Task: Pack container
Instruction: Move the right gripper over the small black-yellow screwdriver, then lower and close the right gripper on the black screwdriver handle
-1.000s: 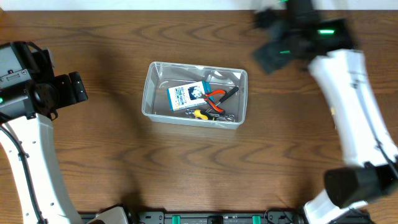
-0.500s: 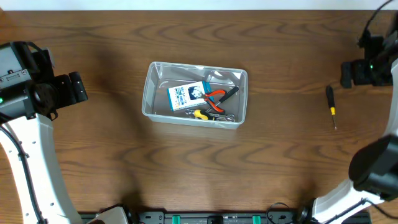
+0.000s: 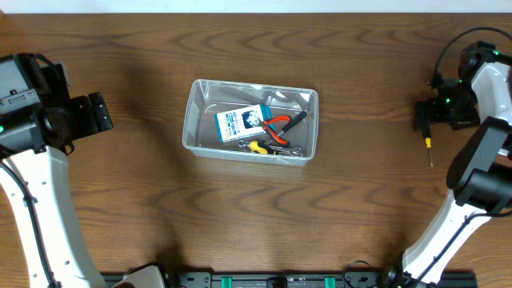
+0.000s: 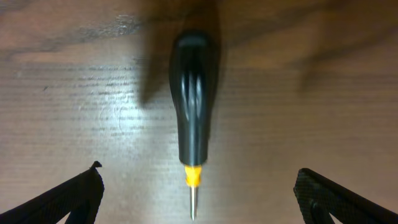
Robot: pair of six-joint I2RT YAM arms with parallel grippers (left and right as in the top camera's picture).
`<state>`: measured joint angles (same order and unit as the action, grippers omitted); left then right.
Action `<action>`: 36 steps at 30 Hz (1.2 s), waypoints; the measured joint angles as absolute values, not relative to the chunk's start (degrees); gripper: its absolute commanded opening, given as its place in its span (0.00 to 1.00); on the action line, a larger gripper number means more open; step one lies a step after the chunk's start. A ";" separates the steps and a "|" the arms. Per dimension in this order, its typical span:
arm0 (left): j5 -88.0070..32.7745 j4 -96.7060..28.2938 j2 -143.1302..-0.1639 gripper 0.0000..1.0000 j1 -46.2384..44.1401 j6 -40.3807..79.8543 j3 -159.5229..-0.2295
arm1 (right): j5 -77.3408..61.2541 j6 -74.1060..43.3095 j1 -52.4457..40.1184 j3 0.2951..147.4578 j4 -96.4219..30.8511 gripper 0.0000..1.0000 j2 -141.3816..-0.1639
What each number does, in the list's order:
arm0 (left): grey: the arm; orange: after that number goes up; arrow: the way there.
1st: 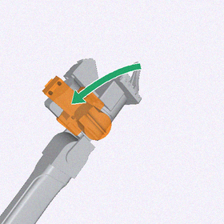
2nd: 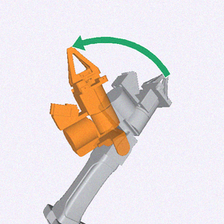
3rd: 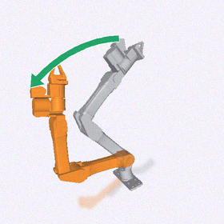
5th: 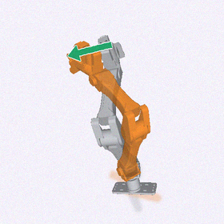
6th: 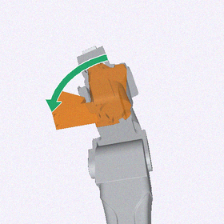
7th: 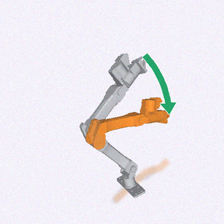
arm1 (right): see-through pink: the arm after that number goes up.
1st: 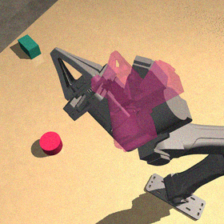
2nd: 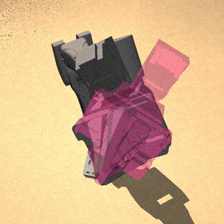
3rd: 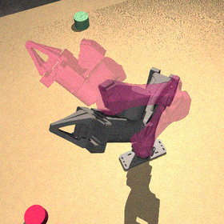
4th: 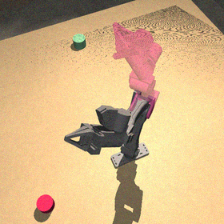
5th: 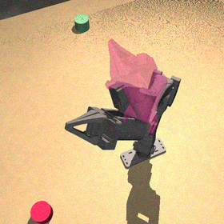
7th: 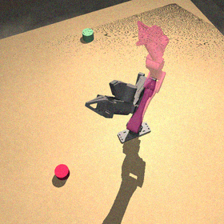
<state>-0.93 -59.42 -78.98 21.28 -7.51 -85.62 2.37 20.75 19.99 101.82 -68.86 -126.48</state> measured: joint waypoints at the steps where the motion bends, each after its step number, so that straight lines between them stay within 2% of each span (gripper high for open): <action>1: -0.93 -59.40 -78.98 0.98 21.28 -7.51 -85.62 | 2.37 20.78 19.88 101.82 -68.49 0.99 -127.02; 23: -0.93 -59.42 -78.98 0.98 21.28 -7.51 -85.62 | 2.42 21.54 19.73 101.84 -66.52 0.98 -131.57; 27: -0.93 -59.42 -78.98 0.98 21.28 -7.51 -85.62 | 2.42 21.65 19.73 101.86 -66.48 0.84 -131.57; 28: -0.93 -59.40 -78.98 0.98 21.28 -7.51 -85.62 | 2.39 21.63 19.73 101.86 -66.48 0.76 -131.57; 30: -0.93 -59.40 -78.98 0.98 21.28 -7.51 -85.62 | 2.22 21.34 19.73 101.86 -66.50 0.53 -131.59; 32: -0.93 -59.42 -78.98 0.98 21.28 -7.51 -85.62 | 2.13 21.47 19.73 101.86 -66.52 0.42 -131.59; 36: -0.93 -59.40 -78.98 0.98 21.28 -7.51 -85.62 | 1.91 21.34 19.73 101.86 -66.54 0.39 -131.61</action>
<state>-0.93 -59.40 -78.98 21.28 -7.51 -85.62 1.91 21.34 19.73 101.86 -66.54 -131.61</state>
